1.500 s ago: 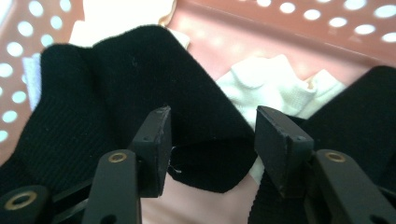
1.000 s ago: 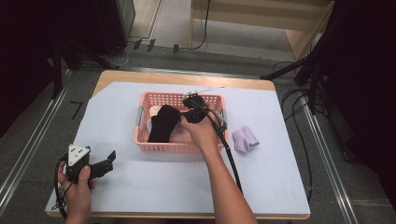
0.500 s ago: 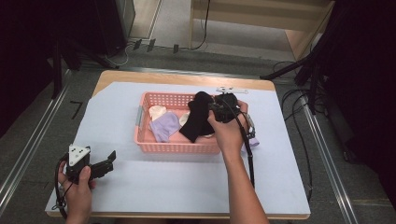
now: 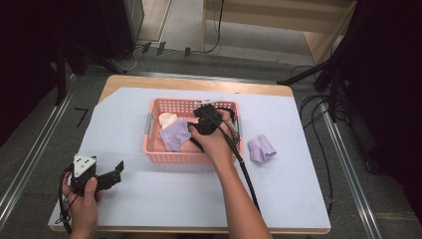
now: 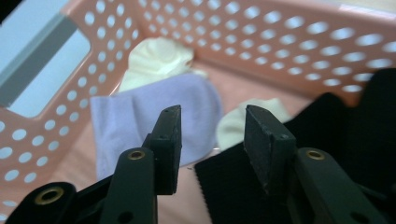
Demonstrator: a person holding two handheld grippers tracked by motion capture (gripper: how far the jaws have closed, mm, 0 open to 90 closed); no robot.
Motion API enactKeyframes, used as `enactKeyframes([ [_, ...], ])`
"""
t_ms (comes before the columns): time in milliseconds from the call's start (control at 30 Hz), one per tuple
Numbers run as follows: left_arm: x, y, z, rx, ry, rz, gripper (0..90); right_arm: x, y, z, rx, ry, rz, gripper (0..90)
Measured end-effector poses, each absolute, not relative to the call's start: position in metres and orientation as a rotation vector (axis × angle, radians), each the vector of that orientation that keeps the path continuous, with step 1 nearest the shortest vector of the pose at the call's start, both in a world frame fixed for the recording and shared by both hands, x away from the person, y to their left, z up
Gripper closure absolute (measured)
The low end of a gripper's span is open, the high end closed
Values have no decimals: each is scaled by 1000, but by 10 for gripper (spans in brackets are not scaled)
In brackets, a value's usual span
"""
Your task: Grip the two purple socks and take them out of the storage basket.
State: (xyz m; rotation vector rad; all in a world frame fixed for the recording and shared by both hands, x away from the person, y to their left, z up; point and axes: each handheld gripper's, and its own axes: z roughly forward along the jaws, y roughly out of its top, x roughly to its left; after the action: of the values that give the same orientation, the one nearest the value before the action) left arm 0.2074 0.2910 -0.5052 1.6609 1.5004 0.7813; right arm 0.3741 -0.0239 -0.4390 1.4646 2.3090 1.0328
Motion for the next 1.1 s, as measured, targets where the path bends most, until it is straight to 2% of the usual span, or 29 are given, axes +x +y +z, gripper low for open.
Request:
enactKeyframes([
  [200, 207, 291, -505, 1657, 1499, 781, 82, 380, 9, -449, 1450, 2406, 945, 498],
  [367, 207, 291, -505, 1653, 1500, 779, 82, 386, 25, -454, 1491, 2501, 863, 473],
  [733, 207, 291, -505, 1658, 1498, 781, 82, 401, 41, -472, 1587, 2683, 499, 548],
  [833, 207, 291, -505, 1660, 1499, 781, 82, 403, 44, -473, 1586, 2676, 451, 594],
  [967, 207, 291, -505, 1661, 1498, 784, 82, 402, 46, -473, 1564, 2667, 424, 756],
  [1100, 207, 291, -505, 1660, 1495, 785, 82, 401, 44, -473, 1577, 2673, 458, 837],
])
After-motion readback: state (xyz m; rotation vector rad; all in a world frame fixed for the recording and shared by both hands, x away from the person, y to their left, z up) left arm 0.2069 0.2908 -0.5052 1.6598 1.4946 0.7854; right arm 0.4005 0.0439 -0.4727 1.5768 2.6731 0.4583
